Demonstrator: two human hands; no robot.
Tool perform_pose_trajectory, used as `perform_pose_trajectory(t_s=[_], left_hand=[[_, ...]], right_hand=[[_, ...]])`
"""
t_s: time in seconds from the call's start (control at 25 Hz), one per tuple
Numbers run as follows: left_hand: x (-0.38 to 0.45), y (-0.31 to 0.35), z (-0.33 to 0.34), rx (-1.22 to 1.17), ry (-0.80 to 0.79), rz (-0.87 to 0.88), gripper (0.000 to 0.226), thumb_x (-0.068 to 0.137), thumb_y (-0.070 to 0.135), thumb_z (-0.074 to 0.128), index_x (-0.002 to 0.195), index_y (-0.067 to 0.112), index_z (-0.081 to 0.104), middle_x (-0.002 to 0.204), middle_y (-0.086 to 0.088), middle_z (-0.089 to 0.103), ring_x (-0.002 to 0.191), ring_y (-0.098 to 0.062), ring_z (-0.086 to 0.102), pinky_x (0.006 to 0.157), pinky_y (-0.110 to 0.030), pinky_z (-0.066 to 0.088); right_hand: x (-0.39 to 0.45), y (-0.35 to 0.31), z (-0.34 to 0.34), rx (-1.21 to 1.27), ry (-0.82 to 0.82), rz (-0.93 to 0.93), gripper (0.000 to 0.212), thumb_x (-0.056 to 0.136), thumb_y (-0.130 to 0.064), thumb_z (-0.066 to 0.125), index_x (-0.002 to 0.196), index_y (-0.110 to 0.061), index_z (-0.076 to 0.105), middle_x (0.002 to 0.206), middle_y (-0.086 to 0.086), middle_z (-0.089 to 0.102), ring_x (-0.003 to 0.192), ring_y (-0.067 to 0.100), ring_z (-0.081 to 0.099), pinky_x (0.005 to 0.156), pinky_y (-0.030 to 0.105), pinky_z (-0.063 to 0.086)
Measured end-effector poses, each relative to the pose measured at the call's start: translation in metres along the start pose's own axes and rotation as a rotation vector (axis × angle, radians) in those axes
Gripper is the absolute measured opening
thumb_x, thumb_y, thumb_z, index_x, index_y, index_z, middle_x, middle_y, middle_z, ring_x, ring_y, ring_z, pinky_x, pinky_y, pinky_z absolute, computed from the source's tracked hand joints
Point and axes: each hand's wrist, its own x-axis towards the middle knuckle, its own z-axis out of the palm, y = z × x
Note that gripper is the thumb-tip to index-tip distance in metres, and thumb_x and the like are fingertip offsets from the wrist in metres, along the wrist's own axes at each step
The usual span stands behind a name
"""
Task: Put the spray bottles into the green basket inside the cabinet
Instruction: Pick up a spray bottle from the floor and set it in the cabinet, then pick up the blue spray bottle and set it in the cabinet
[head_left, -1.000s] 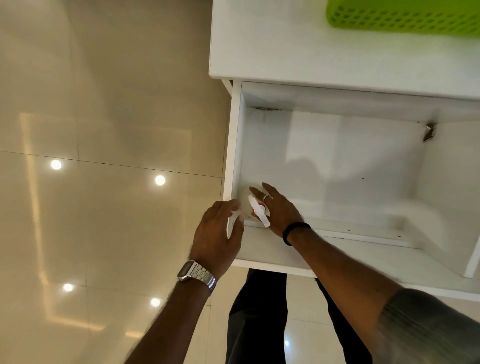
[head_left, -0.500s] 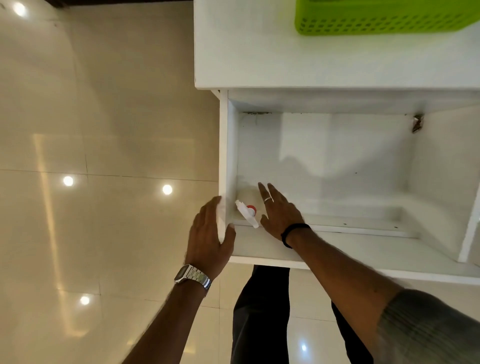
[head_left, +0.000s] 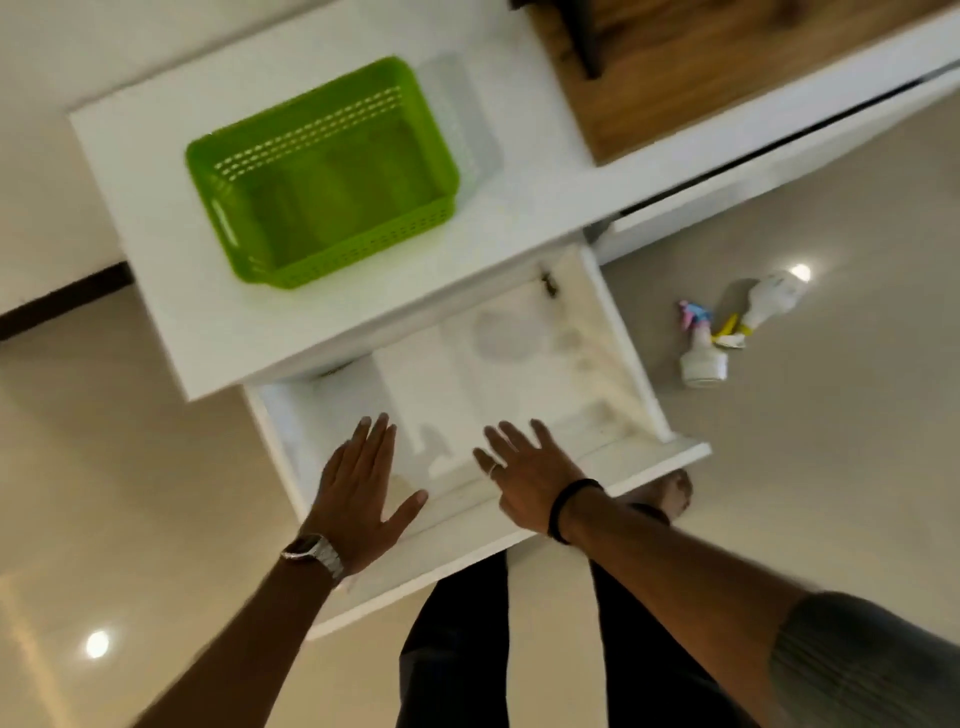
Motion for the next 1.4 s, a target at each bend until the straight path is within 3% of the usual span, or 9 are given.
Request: perform_pose_trajectory(t_s=[0.16, 0.28, 0.48, 0.68, 0.8, 1.12, 1.4], left_hand=[[0.048, 0.057, -0.007, 0.178, -0.093, 0.166, 0.1, 0.088, 0.078, 0.01, 0.16, 0.008, 0.003, 0.169, -0.006, -0.005, 0.156, -0.021, -0.008, 0.127, -0.044, 0.016], [0.088, 0.119, -0.005, 0.25, -0.128, 0.259, 0.102, 0.086, 0.079, 0.009, 0.16, 0.009, 0.0, 0.169, -0.006, -0.006, 0.155, -0.019, -0.013, 0.127, -0.039, 0.006], [0.155, 0.24, -0.002, 0.32, -0.123, 0.382, 0.097, 0.089, 0.074, 0.015, 0.16, 0.008, 0.003, 0.17, -0.008, -0.002, 0.157, -0.023, -0.006, 0.127, -0.043, 0.012], [0.208, 0.372, 0.033, 0.22, -0.075, 0.278, 0.088, 0.092, 0.06, 0.028, 0.158, 0.003, 0.016, 0.167, -0.016, 0.016, 0.155, -0.033, 0.014, 0.123, -0.046, 0.019], [0.239, 0.421, 0.072, 0.191, -0.092, 0.177, 0.084, 0.093, 0.054, 0.035, 0.158, 0.003, 0.016, 0.167, -0.016, 0.017, 0.156, -0.033, 0.012, 0.125, -0.047, 0.017], [0.335, 0.46, 0.202, 0.093, -0.179, -0.036, 0.082, 0.099, 0.053, 0.038, 0.16, 0.008, 0.003, 0.17, -0.01, 0.006, 0.157, -0.026, 0.006, 0.126, -0.041, 0.007], [0.382, 0.437, 0.253, 0.043, -0.205, -0.092, 0.081, 0.1, 0.055, 0.033, 0.159, 0.01, 0.0, 0.17, -0.008, 0.001, 0.157, -0.023, 0.0, 0.126, -0.038, 0.003]], right_hand=[[-0.05, 0.051, 0.02, -0.065, 0.062, -0.054, 0.063, 0.103, -0.036, 0.037, 0.161, -0.016, 0.02, 0.168, 0.016, 0.013, 0.154, 0.036, 0.013, 0.121, 0.064, 0.01], [-0.09, 0.101, 0.04, -0.003, 0.132, 0.046, 0.063, 0.105, -0.046, 0.032, 0.161, -0.018, 0.021, 0.168, 0.015, 0.015, 0.155, 0.034, 0.013, 0.121, 0.063, 0.008], [-0.152, 0.203, 0.066, 0.199, 0.225, 0.306, 0.072, 0.101, -0.054, 0.035, 0.162, -0.022, 0.013, 0.17, 0.012, 0.009, 0.156, 0.032, 0.012, 0.122, 0.061, 0.01], [-0.2, 0.298, 0.124, 0.469, 0.321, 0.725, 0.076, 0.099, -0.053, 0.039, 0.162, -0.022, 0.01, 0.169, 0.01, 0.011, 0.155, 0.029, 0.016, 0.12, 0.058, 0.019], [-0.203, 0.334, 0.172, 0.601, 0.29, 0.854, 0.078, 0.098, -0.054, 0.04, 0.162, -0.02, 0.009, 0.169, 0.01, 0.013, 0.154, 0.029, 0.016, 0.118, 0.057, 0.021], [-0.108, 0.388, 0.297, 0.816, 0.19, 0.931, 0.081, 0.098, -0.055, 0.039, 0.162, -0.018, 0.004, 0.169, 0.01, 0.013, 0.155, 0.029, 0.015, 0.118, 0.056, 0.024], [0.022, 0.43, 0.331, 1.149, 0.328, 1.022, 0.098, 0.091, -0.06, 0.055, 0.161, -0.016, 0.002, 0.165, 0.013, 0.021, 0.147, 0.035, 0.031, 0.109, 0.054, 0.037]])
